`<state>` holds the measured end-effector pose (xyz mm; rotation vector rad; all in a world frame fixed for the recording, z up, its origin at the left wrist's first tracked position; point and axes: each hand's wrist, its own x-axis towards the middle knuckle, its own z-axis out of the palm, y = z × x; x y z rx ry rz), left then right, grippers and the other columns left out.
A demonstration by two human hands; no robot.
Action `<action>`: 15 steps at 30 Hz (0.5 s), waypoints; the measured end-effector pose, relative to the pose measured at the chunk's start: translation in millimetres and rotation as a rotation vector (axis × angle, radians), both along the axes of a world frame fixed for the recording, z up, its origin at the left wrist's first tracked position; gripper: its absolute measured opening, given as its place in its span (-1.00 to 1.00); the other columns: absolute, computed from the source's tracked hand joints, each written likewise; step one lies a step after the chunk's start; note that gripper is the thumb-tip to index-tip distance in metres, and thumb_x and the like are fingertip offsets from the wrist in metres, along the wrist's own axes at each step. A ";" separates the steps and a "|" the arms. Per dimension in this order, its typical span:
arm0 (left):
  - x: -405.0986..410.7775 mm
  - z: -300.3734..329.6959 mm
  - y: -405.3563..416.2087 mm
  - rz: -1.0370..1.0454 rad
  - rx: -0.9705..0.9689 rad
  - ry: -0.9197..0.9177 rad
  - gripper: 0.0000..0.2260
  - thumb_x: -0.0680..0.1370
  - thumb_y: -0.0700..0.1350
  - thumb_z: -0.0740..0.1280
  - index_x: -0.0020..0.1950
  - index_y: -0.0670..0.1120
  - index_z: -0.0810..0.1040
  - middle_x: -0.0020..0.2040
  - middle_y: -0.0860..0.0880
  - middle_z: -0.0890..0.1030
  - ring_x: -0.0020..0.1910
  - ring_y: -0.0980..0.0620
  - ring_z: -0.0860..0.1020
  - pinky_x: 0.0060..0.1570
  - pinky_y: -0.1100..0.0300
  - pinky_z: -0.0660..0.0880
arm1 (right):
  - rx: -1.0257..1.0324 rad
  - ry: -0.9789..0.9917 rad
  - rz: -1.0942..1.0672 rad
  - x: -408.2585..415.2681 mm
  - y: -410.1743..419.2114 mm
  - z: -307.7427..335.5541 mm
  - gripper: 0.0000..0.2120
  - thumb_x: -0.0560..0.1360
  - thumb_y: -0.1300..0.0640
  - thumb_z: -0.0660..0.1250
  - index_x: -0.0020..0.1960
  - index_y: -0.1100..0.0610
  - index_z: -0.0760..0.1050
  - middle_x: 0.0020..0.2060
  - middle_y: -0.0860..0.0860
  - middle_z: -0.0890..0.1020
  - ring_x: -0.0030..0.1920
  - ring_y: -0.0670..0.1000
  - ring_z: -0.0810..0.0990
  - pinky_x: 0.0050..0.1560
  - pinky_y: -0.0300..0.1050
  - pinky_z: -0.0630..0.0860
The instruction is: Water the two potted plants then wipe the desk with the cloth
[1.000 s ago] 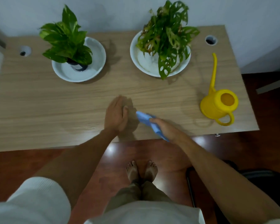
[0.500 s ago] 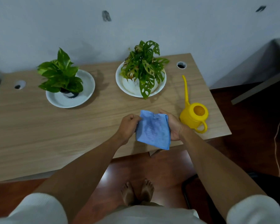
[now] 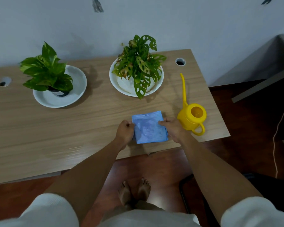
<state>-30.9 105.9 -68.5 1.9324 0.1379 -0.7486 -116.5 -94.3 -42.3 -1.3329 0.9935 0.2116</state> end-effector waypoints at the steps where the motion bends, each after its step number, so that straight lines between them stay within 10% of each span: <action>1: 1.0 -4.6 -2.0 0.005 0.013 -0.006 -0.83 0.63 -0.06 0.29 -0.08 -0.14 0.50 -0.17 -0.12 0.60 -0.17 -0.14 0.58 -0.22 -0.04 0.57 | -0.057 -0.008 0.002 1.2 -2.2 -3.6 -0.94 0.60 0.23 0.41 -0.05 0.15 0.61 -0.01 0.15 0.73 -0.16 0.01 0.70 -0.24 -0.09 0.64; 9: 0.3 -6.1 -16.5 0.011 0.172 -0.140 -0.88 0.65 -0.03 0.29 0.01 -0.06 0.53 -0.04 -0.06 0.64 0.04 -0.15 0.63 0.00 0.05 0.55 | -0.413 -0.006 0.059 14.2 -7.6 -35.4 -0.80 0.50 0.23 0.52 -0.20 0.08 0.53 -0.14 0.09 0.67 -0.11 0.06 0.63 -0.13 -0.05 0.58; 15: -4.3 29.2 -6.6 -0.259 0.586 -0.280 -0.70 0.65 0.11 0.18 0.21 -0.08 0.48 0.10 -0.16 0.63 0.10 -0.24 0.61 0.08 -0.04 0.50 | -0.928 0.065 0.281 21.7 -4.8 -38.2 -0.72 0.52 0.00 0.40 0.14 0.14 0.59 0.03 0.15 0.68 0.02 0.17 0.66 -0.04 0.09 0.66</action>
